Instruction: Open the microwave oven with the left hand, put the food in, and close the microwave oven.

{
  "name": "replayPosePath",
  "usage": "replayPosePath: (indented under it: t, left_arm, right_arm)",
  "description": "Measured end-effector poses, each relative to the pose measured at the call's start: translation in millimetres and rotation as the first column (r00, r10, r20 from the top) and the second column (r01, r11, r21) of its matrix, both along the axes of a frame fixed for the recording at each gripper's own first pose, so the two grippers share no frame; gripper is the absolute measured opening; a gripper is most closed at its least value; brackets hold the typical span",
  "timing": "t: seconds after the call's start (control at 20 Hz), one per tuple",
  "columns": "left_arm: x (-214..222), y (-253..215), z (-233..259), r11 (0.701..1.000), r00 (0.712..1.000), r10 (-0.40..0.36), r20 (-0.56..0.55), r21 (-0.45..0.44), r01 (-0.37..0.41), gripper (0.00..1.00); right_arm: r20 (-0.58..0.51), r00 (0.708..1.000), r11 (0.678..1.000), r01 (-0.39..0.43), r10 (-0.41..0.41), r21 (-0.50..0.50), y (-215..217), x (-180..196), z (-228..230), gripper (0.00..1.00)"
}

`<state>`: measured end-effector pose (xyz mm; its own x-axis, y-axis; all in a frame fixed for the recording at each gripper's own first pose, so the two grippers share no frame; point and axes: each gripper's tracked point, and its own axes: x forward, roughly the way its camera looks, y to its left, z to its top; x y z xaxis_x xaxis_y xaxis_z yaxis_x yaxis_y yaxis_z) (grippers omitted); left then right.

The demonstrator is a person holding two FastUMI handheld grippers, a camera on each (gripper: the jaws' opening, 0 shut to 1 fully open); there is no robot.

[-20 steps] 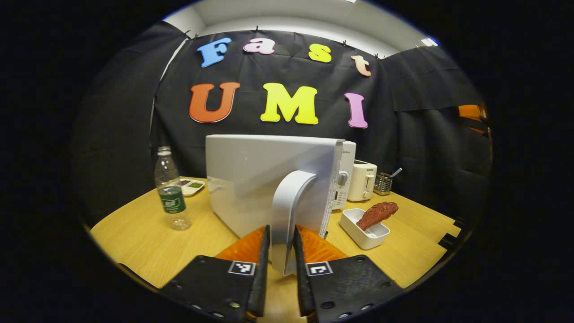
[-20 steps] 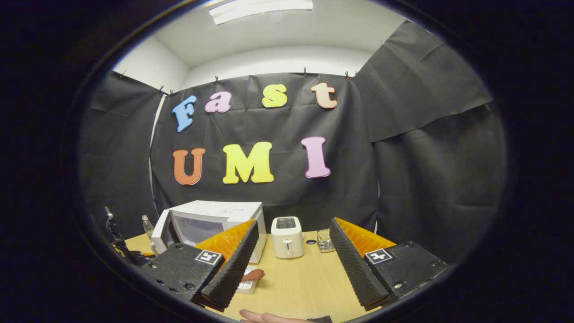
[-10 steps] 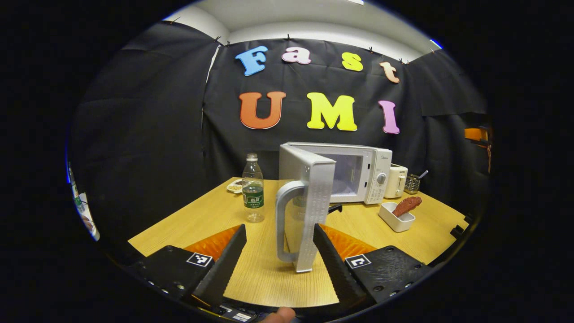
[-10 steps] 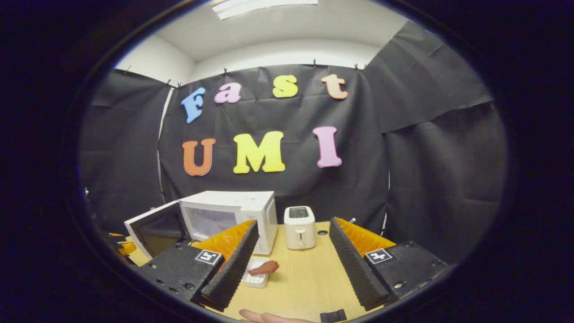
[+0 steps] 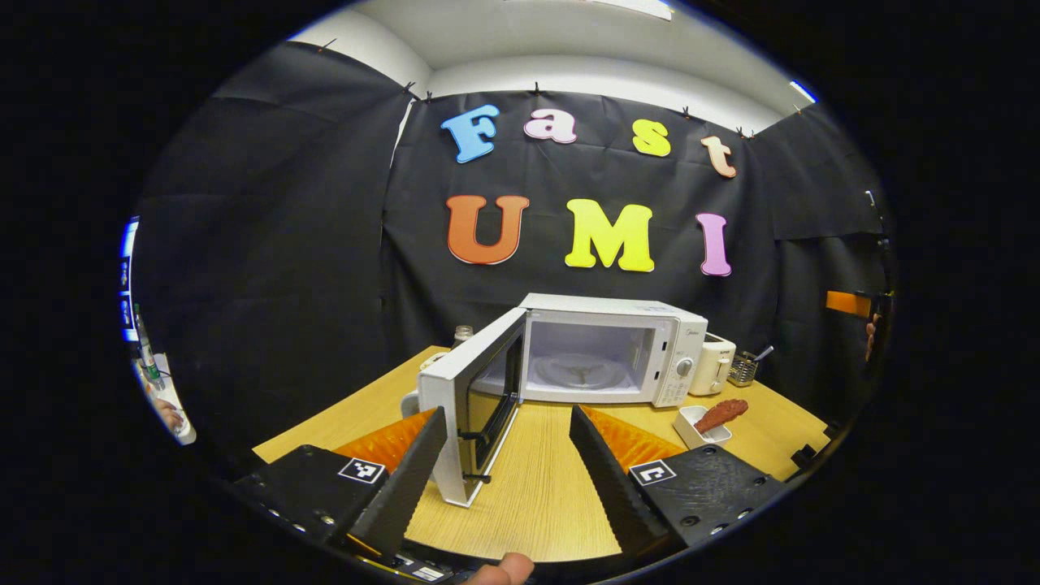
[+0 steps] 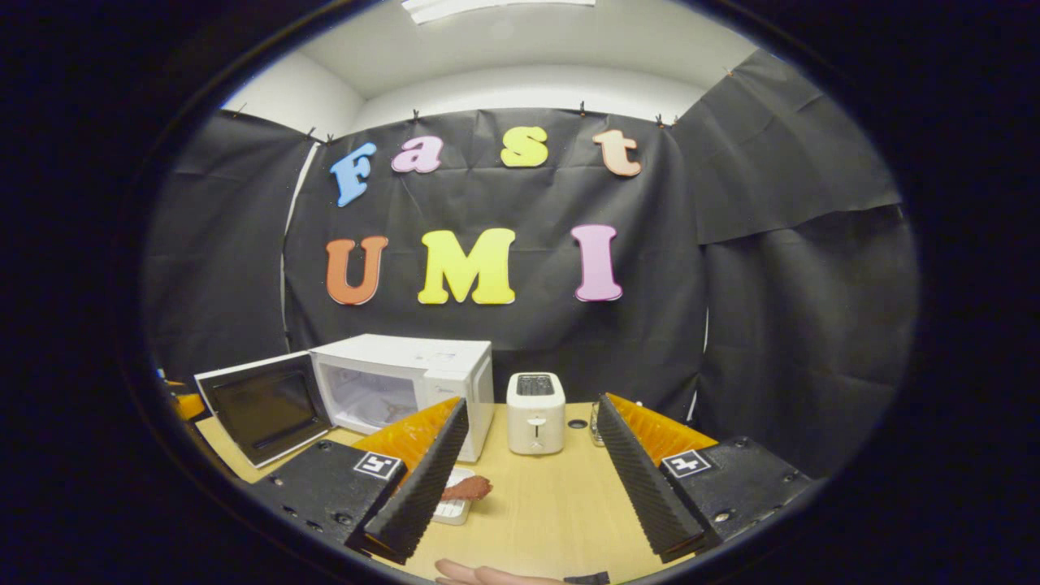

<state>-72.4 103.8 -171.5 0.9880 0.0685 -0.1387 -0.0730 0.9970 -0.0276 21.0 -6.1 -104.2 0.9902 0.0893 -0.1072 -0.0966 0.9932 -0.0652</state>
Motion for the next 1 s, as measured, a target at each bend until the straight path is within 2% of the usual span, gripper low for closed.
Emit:
replayPosePath:
  t: [0.05,0.1,0.4,0.45,0.5,0.55,0.6,0.65,0.7,0.75,0.8,0.9,1.0]
  left_arm:
    - [5,-4,10,1.0,1.0,-0.007,0.01,-0.002,0.007,0.93]
    - [10,-8,22,1.0,1.0,-0.011,0.025,0.001,0.011,0.93]
    - [54,-40,84,0.998,0.994,-0.052,0.099,0.047,0.047,0.93]
    - [63,-47,93,0.997,0.991,-0.063,0.117,0.052,0.057,0.93]
    - [70,-54,99,0.996,0.989,-0.072,0.127,0.051,0.066,0.93]
    - [76,-60,102,0.996,0.988,-0.082,0.135,0.048,0.076,0.93]
    - [82,-66,105,0.995,0.986,-0.089,0.14,0.048,0.083,0.93]
    - [88,-69,106,0.995,0.986,-0.088,0.141,0.049,0.082,0.93]
    - [94,-72,107,0.995,0.986,-0.088,0.145,0.052,0.081,0.93]
    - [99,-76,108,0.995,0.985,-0.089,0.148,0.055,0.081,0.93]
    - [102,-79,107,0.995,0.985,-0.09,0.149,0.059,0.082,0.93]
    - [107,-88,105,0.994,0.984,-0.099,0.147,0.056,0.092,0.93]
    - [110,-103,100,0.991,0.981,-0.134,0.14,0.03,0.131,0.93]
  right_arm:
    - [-0.006,1.0,1.0,-0.005,0.005,0.0,1,8,-1,0.92]
    - [-0.017,1.0,1.0,-0.013,0.013,0.003,3,15,-4,1.0]
    - [-0.132,0.987,0.996,-0.09,0.09,0.005,17,52,-34,1.0]
    - [-0.162,0.98,0.994,-0.112,0.112,0.011,21,58,-43,0.92]
    - [-0.194,0.971,0.99,-0.138,0.139,0.015,25,63,-51,1.0]
    - [-0.234,0.959,0.987,-0.16,0.16,0.021,28,68,-61,0.92]
    - [-0.276,0.944,0.983,-0.18,0.182,0.031,30,73,-72,0.92]
    - [-0.319,0.925,0.978,-0.202,0.205,0.045,33,77,-84,1.0]
    - [-0.362,0.903,0.973,-0.223,0.23,0.06,36,79,-97,1.0]
    - [-0.407,0.879,0.968,-0.24,0.25,0.076,38,83,-110,0.92]
    - [-0.449,0.853,0.963,-0.253,0.268,0.095,40,87,-124,1.0]
    - [-0.532,0.792,0.954,-0.264,0.299,0.142,43,94,-152,0.98]
    - [-0.608,0.718,0.941,-0.266,0.338,0.208,46,95,-181,0.93]
